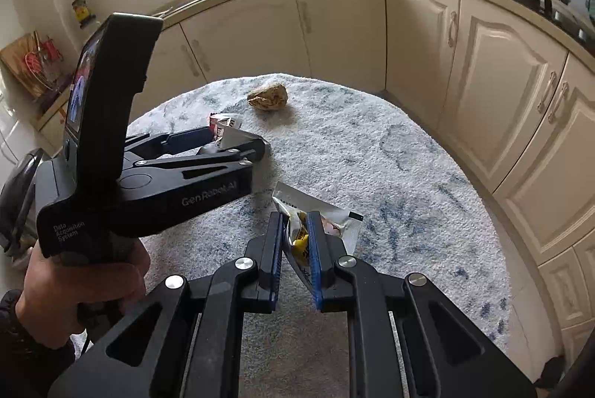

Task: Collect trash
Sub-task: 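Grasp the white snack wrapper with the right tool while the left tool grasps the white packet, then carry the snack wrapper and white packet to the blue bucket and release both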

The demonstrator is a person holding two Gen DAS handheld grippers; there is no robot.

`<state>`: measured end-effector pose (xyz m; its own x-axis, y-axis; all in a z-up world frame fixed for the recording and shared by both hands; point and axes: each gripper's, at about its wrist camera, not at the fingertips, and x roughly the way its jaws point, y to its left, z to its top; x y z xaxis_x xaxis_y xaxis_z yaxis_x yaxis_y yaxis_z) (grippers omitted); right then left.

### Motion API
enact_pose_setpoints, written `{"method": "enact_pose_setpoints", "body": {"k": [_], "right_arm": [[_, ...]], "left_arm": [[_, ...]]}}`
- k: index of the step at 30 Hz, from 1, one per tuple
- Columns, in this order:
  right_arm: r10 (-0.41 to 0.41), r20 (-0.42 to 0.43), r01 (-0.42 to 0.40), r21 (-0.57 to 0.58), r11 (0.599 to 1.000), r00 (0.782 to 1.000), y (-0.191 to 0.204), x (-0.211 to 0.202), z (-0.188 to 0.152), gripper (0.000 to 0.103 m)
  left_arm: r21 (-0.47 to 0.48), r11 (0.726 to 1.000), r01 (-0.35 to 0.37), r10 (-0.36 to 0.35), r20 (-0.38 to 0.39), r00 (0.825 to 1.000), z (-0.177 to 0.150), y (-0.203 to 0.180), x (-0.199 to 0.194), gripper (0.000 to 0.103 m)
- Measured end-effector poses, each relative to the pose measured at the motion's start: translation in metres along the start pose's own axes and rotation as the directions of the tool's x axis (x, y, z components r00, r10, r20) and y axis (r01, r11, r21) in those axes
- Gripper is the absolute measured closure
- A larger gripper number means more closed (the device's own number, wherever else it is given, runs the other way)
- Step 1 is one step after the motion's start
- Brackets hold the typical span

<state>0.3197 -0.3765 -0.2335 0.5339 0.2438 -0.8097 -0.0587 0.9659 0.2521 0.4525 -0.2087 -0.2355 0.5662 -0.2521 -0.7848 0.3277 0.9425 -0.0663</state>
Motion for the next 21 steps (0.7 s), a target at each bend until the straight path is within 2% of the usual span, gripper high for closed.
{"method": "enact_pose_setpoints", "body": {"k": [2,4,10,14,21], "right_arm": [[0.002,0.003,-0.002,0.006,1.000,1.000,-0.002,-0.003,-0.001,0.091],[0.006,0.005,-0.006,0.012,1.000,1.000,-0.002,-0.006,-0.003,0.091],[0.006,0.029,-0.007,0.016,1.000,1.000,0.001,-0.026,-0.008,0.091],[0.004,0.059,-0.005,0.009,1.000,0.998,0.004,-0.048,-0.008,0.091],[-0.005,0.129,0.006,-0.009,1.000,0.992,0.012,-0.100,-0.013,0.091]], "left_arm": [[-0.040,0.998,0.047,-0.046,0.010,0.999,-0.002,0.005,-0.006,0.065],[-0.036,0.999,0.028,-0.027,0.025,0.999,-0.003,0.007,-0.010,0.065],[-0.057,0.997,0.046,-0.043,0.062,0.997,-0.016,0.013,-0.036,0.066],[-0.047,0.997,0.054,-0.048,0.108,0.993,-0.027,0.008,-0.074,0.066],[-0.026,0.997,0.074,-0.067,0.211,0.975,-0.049,-0.011,-0.154,0.066]]}}
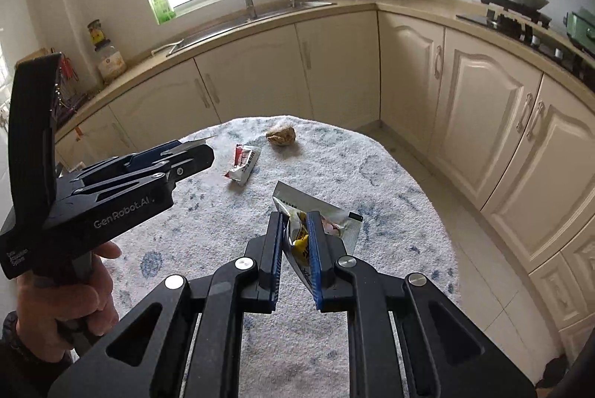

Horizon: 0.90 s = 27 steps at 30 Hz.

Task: Collect trash
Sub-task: 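Carry the snack wrapper and white packet to the blue bucket and release both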

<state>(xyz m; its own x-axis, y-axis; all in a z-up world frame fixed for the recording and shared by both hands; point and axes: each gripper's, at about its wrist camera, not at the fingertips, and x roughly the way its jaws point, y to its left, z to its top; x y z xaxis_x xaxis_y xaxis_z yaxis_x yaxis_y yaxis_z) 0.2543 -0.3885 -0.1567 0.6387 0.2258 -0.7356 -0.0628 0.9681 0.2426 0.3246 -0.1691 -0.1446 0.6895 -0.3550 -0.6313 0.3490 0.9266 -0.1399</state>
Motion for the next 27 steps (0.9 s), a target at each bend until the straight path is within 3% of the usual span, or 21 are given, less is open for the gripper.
{"method": "enact_pose_setpoints", "body": {"k": [7,13,20,27], "right_arm": [[-0.026,0.080,0.026,-0.002,1.000,0.996,-0.003,-0.064,-0.008,0.091],[-0.100,0.135,0.095,0.047,0.994,0.986,-0.035,-0.120,-0.027,0.091],[-0.248,0.121,0.227,0.159,0.961,0.961,-0.106,-0.171,-0.066,0.091],[-0.358,0.039,0.334,0.278,0.901,0.933,-0.181,-0.193,-0.110,0.091]], "left_arm": [[0.048,0.998,0.048,-0.051,0.077,0.996,-0.012,-0.035,-0.078,0.066],[0.127,0.982,0.139,-0.150,0.082,0.985,-0.031,-0.093,-0.110,0.066],[0.192,0.935,0.299,-0.302,-0.011,0.953,-0.051,-0.190,-0.098,0.066],[0.236,0.873,0.427,-0.395,-0.172,0.902,-0.075,-0.283,-0.057,0.066]]}}
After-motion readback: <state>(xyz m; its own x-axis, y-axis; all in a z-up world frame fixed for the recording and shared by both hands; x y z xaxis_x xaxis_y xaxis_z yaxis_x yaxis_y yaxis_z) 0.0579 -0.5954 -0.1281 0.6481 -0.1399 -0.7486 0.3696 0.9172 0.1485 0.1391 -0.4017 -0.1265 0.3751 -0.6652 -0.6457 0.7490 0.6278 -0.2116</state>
